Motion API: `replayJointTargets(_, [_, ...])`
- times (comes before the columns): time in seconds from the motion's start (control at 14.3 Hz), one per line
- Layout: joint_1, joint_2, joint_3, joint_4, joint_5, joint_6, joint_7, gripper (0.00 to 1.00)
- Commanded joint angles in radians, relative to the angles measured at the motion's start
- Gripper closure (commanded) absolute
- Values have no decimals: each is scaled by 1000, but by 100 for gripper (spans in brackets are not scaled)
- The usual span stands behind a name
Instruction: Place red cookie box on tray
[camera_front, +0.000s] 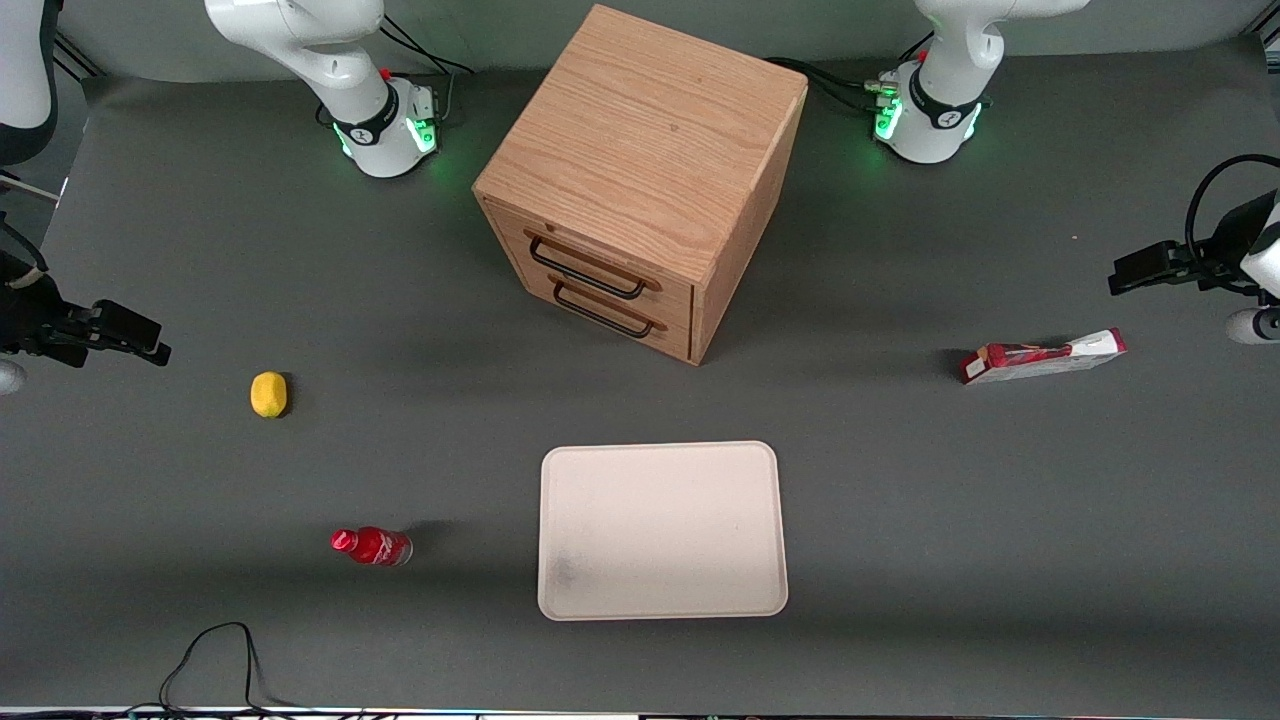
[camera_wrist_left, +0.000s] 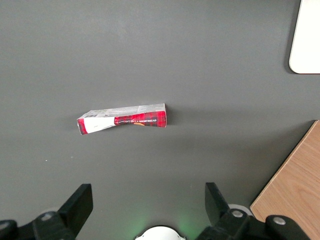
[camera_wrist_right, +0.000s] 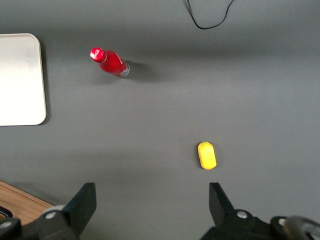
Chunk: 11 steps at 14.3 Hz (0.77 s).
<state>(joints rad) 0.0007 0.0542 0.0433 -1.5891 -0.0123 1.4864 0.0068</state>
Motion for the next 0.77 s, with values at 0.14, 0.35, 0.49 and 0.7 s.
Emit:
replayJointTargets(0.14, [-7, 13, 0, 26, 6, -17, 6, 0])
replayJointTargets(0.35, [-7, 15, 0, 32, 5, -17, -1, 0])
replayJointTargets(0.49, [-1, 18, 0, 31, 3, -34, 15, 0])
replayJointTargets(0.7, [2, 19, 3, 35, 0, -66, 18, 0])
